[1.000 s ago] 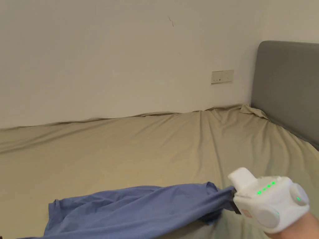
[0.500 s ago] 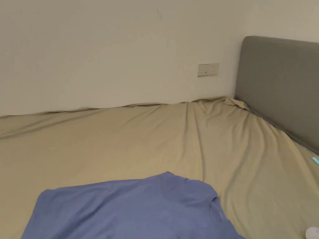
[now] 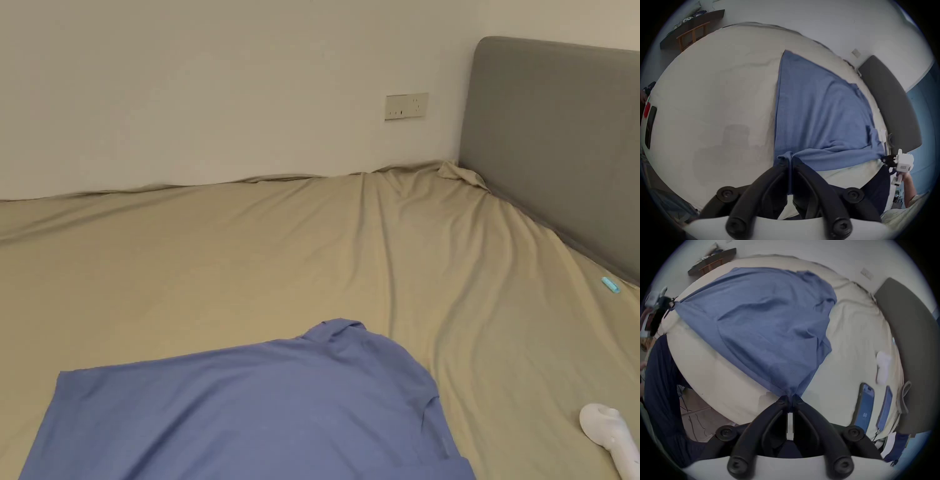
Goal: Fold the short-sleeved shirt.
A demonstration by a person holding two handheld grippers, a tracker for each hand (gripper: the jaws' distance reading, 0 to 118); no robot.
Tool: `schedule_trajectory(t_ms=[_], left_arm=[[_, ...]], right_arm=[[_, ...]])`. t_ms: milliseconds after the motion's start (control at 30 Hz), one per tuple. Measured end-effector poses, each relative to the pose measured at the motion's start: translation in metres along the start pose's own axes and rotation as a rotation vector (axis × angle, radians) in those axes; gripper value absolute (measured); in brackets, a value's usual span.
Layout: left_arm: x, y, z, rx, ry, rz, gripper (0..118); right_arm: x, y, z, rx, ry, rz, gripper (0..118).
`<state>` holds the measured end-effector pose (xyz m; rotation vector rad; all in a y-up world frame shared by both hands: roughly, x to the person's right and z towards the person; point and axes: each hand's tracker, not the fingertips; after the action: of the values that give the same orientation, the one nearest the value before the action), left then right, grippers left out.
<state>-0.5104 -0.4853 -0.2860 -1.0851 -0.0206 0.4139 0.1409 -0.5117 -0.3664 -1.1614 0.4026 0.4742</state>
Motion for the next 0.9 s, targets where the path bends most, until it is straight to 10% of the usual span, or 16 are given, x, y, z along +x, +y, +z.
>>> schedule_trajectory(t_ms=[567,667,700,733,900], left_arm=[[-0.018,-0.005,-0.048,-0.116,0.093,0.033,12],[-0.005,0.001,-0.033,-0.056,0.051,0.037,105],[0.005,0.001,-0.020,0.046,0.067,0.020,118],[0.013,0.000,-0.002,0.182,0.028,0.008,118],[0.062,-0.024,0.043,0.306,0.007,-0.024,118]], right_arm=[[0.002,0.019,-0.037,-0.139,0.009,0.010,9],[0.006,0.024,-0.025,-0.123,0.028,0.057,43],[0.008,0.024,-0.014,-0.091,0.006,0.065,98],[0.010,0.026,-0.001,-0.044,-0.015,0.050,118],[0.009,0.041,0.075,0.300,-0.010,-0.124,118]])
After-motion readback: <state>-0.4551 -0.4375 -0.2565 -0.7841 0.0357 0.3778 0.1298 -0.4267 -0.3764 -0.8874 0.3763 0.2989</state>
